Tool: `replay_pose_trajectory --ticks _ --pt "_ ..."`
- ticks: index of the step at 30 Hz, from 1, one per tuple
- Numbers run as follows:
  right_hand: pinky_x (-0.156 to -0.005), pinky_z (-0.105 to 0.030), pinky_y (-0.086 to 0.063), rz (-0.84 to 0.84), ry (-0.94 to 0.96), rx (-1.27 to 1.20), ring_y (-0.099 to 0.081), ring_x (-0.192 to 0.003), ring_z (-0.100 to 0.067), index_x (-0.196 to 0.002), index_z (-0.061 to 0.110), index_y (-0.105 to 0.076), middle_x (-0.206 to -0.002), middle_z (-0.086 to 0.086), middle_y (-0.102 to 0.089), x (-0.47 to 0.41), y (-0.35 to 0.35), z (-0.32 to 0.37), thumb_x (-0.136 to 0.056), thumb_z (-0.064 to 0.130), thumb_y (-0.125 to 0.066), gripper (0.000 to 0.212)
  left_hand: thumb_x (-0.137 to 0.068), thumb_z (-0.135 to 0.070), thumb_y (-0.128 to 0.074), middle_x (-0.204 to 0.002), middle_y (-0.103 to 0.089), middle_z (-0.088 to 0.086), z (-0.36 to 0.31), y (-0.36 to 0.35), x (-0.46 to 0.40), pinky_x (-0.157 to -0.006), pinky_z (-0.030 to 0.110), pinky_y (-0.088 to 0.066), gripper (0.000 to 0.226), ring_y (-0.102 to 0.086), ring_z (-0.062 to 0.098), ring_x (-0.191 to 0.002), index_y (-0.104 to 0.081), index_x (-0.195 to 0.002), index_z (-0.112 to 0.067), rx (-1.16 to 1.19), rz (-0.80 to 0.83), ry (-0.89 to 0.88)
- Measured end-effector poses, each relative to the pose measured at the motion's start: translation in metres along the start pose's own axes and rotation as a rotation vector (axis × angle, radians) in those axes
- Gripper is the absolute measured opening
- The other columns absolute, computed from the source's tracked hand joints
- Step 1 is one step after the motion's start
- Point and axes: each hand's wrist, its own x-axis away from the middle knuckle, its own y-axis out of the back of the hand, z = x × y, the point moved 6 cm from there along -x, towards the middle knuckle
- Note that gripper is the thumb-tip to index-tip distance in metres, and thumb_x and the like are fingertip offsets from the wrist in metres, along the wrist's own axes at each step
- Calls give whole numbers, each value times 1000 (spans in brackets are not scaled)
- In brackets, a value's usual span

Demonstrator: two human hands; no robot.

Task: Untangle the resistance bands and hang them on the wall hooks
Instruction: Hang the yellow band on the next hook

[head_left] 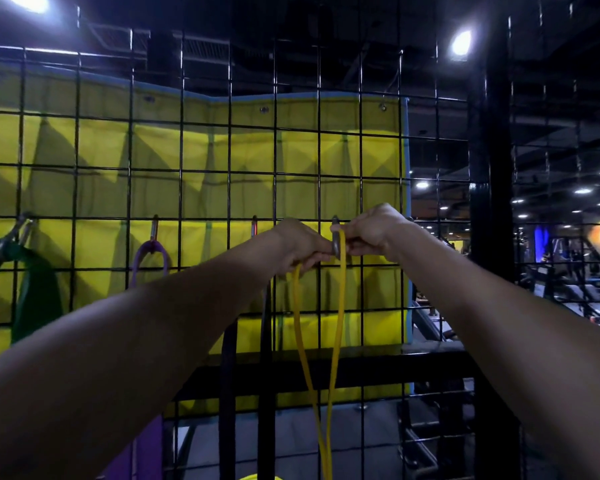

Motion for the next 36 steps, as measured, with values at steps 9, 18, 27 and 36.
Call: replay_pose_trajectory --ticks 9,18,27,36 --pt "-63 -22 -55 10 -4 10 -60 -56 -12 -77 2 -65 -66 -8 -66 -1 0 -3 -79 22 -72 21 -83 -4 -65 -65 -62 11 12 -2 -5 -64 32 -52 8 -54 17 -54 -70 -85 1 -99 -80 -170" --pt "-62 -25 -55 -52 32 -259 -61 -63 -15 -85 4 -63 -76 -8 -63 6 -11 -19 -84 13 -68 11 -85 -7 -65 -72 -63 3 29 -19 5 -56 18 -51 16 -58 12 -64 -66 -100 -2 188 -128 -238" --pt "-78 -50 -57 -286 55 -246 -71 -78 -36 -60 9 -68 -80 -19 -72 -9 -2 -34 -69 12 -81 16 -80 -6 -69 -84 -69 12 25 -32 3 -79 34 -54 20 -54 6 -61 -72 -100 -4 194 -331 -312" --pt "-76 -42 -58 -388 188 -62 -69 -78 -29 -64 8 -70 -79 -14 -72 4 -3 -25 -76 18 -74 17 -82 -5 -68 -96 -71 19 31 -29 1 -73 24 -47 24 -64 21 -77 -69 -105 -1 140 -328 -285"
